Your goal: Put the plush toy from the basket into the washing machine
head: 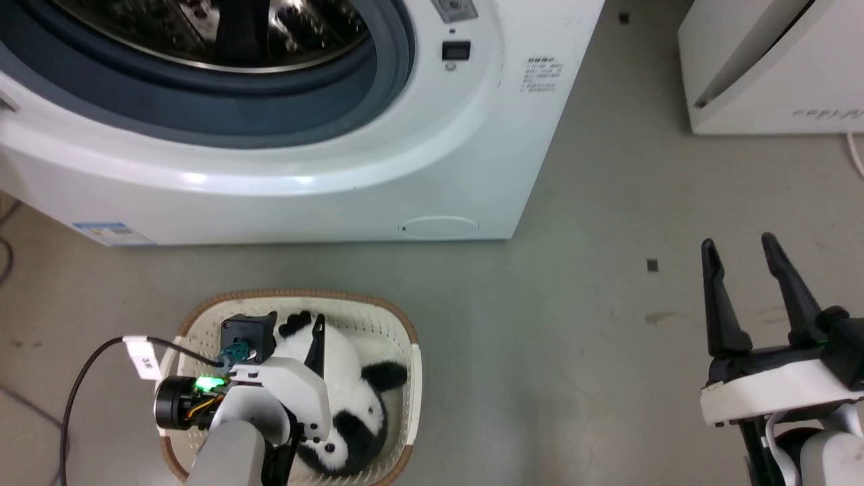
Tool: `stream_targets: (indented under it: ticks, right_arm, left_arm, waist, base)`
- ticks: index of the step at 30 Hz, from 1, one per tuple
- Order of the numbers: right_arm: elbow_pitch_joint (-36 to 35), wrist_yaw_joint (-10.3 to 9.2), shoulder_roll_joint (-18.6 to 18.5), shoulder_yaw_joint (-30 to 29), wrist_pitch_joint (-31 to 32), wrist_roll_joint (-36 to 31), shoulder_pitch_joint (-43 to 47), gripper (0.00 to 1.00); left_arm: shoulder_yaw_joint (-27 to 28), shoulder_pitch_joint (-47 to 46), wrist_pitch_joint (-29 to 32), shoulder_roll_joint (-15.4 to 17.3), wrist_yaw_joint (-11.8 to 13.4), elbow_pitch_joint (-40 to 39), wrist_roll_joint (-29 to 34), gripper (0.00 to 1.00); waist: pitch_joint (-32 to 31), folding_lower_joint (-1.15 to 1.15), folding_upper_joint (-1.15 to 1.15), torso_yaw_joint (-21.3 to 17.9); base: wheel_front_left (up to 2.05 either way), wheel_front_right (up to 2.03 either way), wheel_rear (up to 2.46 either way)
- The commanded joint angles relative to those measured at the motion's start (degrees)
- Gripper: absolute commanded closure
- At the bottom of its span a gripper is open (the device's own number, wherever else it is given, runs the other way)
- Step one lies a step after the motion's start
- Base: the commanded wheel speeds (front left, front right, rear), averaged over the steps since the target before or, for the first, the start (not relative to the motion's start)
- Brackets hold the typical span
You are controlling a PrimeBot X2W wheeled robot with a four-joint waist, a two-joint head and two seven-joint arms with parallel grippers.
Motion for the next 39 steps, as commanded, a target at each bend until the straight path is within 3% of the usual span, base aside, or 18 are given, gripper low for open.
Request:
stream_targets:
  ticks: [1, 14, 39]
  right_arm:
    - [-0.7, 0.01, 0.0, -0.3, -0.5, 0.8, -1.4, 0.0]
    - [-3.4, 0.02, 0.0, -0.8, -2.1, 1.6, -4.1, 0.0]
    - [-8.2, 0.02, 0.0, -1.8, -4.9, 3.2, -8.1, 0.0]
  left_arm:
    - [-0.5, -1.9, 0.3, 0.2, 0.3, 1.7, -0.4, 0.0]
    - [-1.9, -7.7, 4.0, 0.7, -1.6, 9.4, -2.9, 0.0]
    - [-4.5, -19.9, 6.8, 1.1, -0.9, 23.5, -7.2, 0.0]
  waist:
    - [2.5, -0.01, 0.0, 0.3]
    - [11.3, -0.01, 0.0, 0.6]
    - [26.2, -0.01, 0.0, 1.7]
  base:
    - [0.0, 0.0, 0.0]
    - [0.0, 0.0, 0.0]
    - [0.0, 0.0, 0.0]
